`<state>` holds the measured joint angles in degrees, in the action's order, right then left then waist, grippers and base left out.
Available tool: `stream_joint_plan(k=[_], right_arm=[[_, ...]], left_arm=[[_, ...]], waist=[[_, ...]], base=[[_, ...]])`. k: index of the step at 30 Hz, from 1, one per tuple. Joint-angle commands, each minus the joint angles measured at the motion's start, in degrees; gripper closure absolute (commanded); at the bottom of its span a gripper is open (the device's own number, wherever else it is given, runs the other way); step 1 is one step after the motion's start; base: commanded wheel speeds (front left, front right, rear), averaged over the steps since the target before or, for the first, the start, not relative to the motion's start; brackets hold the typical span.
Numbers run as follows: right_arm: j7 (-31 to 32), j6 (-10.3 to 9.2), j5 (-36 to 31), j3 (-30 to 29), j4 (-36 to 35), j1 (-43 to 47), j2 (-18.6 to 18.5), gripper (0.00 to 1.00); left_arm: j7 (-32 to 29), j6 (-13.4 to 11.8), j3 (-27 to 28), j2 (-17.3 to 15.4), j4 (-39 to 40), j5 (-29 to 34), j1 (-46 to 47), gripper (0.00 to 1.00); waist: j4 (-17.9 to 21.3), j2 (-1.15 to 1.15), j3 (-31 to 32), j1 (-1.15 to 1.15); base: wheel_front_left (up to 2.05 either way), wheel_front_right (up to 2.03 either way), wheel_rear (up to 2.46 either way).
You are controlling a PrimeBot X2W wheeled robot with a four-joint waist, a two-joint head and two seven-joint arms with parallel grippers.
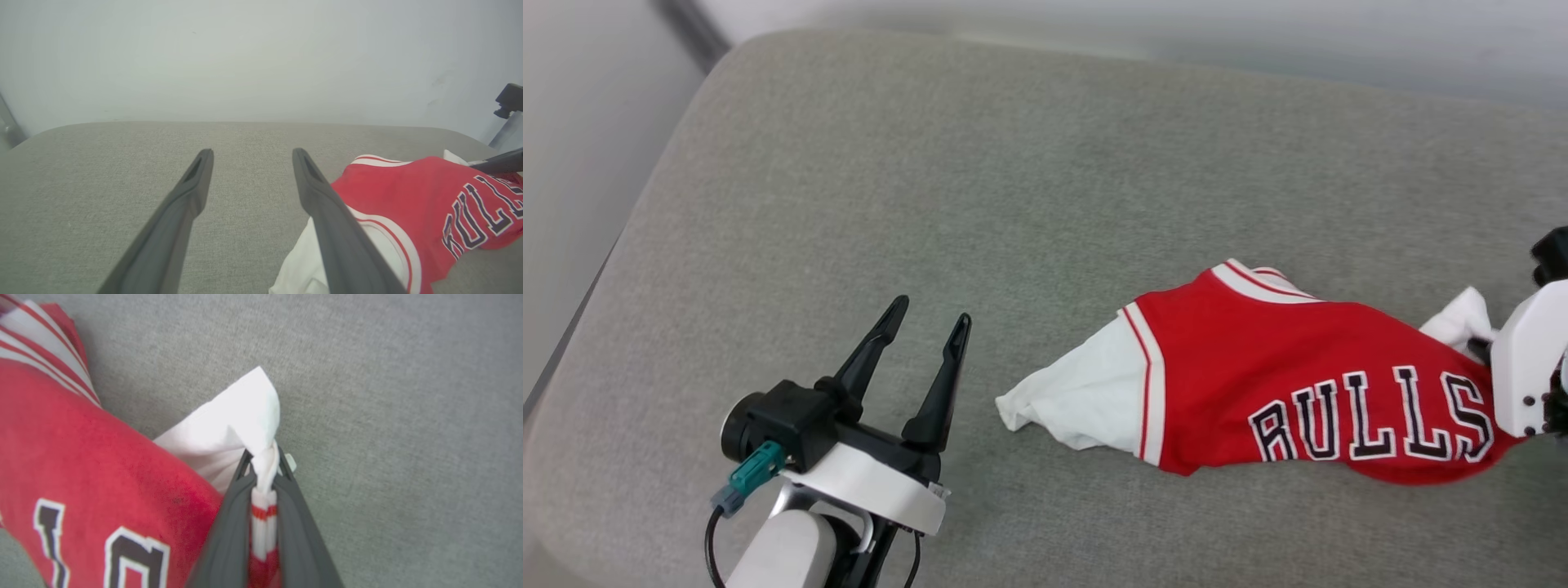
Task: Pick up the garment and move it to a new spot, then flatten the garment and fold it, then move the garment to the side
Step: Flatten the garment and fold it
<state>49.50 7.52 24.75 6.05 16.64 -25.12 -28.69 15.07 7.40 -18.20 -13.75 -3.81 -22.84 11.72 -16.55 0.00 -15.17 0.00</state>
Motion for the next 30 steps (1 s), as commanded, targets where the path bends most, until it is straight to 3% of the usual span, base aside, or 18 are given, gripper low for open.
stream_joint_plan(k=[1,8,17,24,30], right_arm=[[-1.97,-0.06,0.19,-0.98,-0.86,0.55,0.41,1.0],[-13.02,-0.05,-0.02,-9.86,-5.95,5.02,4.22,1.0],[-18.97,-0.05,-4.98,-23.04,-12.02,15.27,12.98,1.0],[-21.44,-0.04,-10.39,-32.51,-9.03,21.51,20.6,1.0],[-22.79,-0.05,-13.09,-35.09,-2.18,21.72,22.14,1.0]], left_arm=[[0.15,0.04,0.24,-0.27,-0.03,0.38,-0.72,0.0],[0.15,0.04,1.4,-1.41,0.12,0.26,-2.84,0.0],[0.15,-0.29,2.57,-2.03,0.83,0.23,-5.02,0.0],[0.15,-0.26,1.96,-2.03,0.67,0.04,-5.09,0.0],[0.11,-0.21,1.31,-2.25,-0.14,-0.54,-4.81,0.0]], waist=[[2.69,0.0,2.76,0.0],[6.6,0.0,5.97,0.0],[10.56,0.0,7.01,0.0],[11.34,0.0,6.93,0.0],[11.49,0.0,7.27,0.0]], base=[[0.0,0.0,0.0],[0.0,0.0,0.0],[0.0,0.0,0.0],[0.0,0.0,0.0],[0.0,0.0,0.0]])
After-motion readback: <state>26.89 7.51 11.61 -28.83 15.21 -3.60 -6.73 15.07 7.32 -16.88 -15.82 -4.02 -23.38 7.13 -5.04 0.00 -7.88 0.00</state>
